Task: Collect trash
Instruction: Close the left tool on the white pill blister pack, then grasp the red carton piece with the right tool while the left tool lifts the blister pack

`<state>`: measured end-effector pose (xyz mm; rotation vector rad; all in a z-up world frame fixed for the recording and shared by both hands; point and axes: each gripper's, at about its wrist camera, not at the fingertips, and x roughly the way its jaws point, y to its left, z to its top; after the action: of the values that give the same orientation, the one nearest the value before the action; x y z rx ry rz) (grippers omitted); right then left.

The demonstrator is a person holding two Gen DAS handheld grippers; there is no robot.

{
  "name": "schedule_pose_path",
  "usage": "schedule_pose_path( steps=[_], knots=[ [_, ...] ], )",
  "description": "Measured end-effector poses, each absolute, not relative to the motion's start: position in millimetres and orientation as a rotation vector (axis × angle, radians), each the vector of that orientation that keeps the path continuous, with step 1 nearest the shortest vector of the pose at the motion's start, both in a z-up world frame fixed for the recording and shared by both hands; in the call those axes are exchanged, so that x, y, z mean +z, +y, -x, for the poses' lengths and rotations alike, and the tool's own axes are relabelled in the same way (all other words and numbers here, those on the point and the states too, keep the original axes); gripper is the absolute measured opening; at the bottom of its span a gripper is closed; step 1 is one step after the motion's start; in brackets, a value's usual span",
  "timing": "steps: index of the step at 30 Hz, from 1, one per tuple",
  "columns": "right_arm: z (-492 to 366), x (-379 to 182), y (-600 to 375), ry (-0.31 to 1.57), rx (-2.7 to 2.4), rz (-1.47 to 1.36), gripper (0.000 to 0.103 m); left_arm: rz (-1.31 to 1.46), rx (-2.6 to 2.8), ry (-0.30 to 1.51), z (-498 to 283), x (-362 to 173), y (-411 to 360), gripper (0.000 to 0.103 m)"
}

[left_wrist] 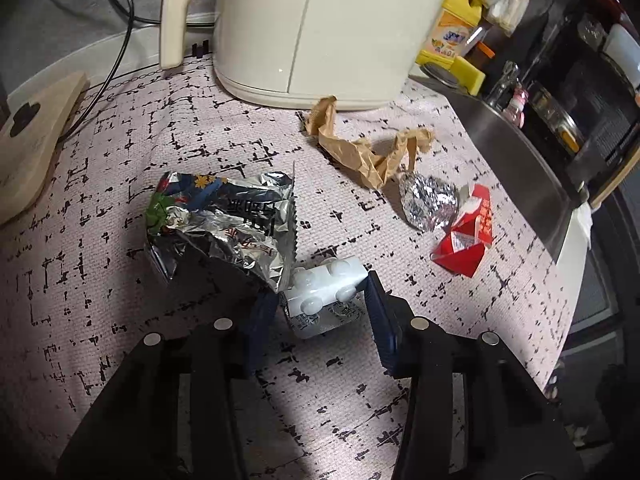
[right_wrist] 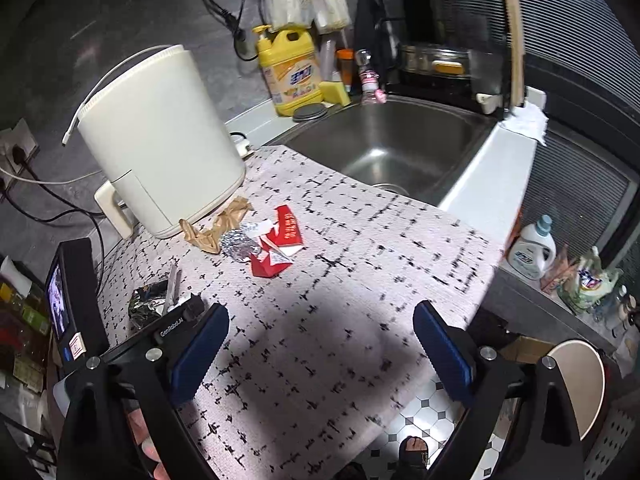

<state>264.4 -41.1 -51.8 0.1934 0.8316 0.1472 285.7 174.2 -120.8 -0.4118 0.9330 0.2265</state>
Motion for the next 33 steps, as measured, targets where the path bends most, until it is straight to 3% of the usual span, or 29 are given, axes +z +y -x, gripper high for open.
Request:
schedule_pose_path(
  steps=[9,29,31,33],
  knots=[
    [-300,-58,-25,0.865,0.285,-0.164,0.089,0.456,0.31,0.816,-272,-89,193,0.044],
    [-363,-98,19,0.975,0.448,-0.068,0.045,0.502,0.529,0.768,-282,-97,220,0.044],
    [-368,-102,23,0.982,0.452,-0.056,0.038,0.497,0.53,0.769,-283,-98,220,0.044],
    [-372,-107,26,1.001,0.462,-0.049,0.015,0.494,0.522,0.771,-283,-98,220,0.044]
  ],
)
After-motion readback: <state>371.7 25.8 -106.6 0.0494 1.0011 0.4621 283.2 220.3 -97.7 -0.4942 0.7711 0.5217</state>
